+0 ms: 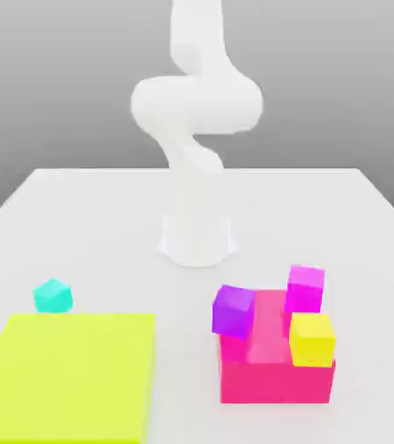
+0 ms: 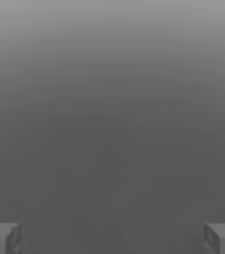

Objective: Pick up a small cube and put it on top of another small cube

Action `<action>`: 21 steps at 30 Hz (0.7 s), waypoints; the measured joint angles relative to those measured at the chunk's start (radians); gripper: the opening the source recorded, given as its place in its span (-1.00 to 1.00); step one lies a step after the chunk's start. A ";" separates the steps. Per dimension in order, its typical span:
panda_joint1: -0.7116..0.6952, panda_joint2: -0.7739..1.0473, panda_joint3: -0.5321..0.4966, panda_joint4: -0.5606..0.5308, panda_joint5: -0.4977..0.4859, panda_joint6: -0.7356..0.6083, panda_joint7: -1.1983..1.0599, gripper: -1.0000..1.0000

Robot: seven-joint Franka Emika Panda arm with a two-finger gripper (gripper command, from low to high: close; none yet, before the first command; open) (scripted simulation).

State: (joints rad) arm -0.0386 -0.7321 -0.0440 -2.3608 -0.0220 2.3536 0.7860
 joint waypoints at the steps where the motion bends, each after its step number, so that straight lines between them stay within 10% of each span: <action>1: -0.020 0.033 -0.021 -0.029 -0.010 0.026 -0.007 0.00; 16: -0.316 0.564 -0.397 -0.458 -0.092 0.433 -0.165 0.00; 21: -0.422 0.794 -0.371 -0.525 0.161 0.594 -0.395 0.00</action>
State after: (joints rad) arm -0.4607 0.0621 -0.4153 -2.8857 0.1394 2.9479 0.3912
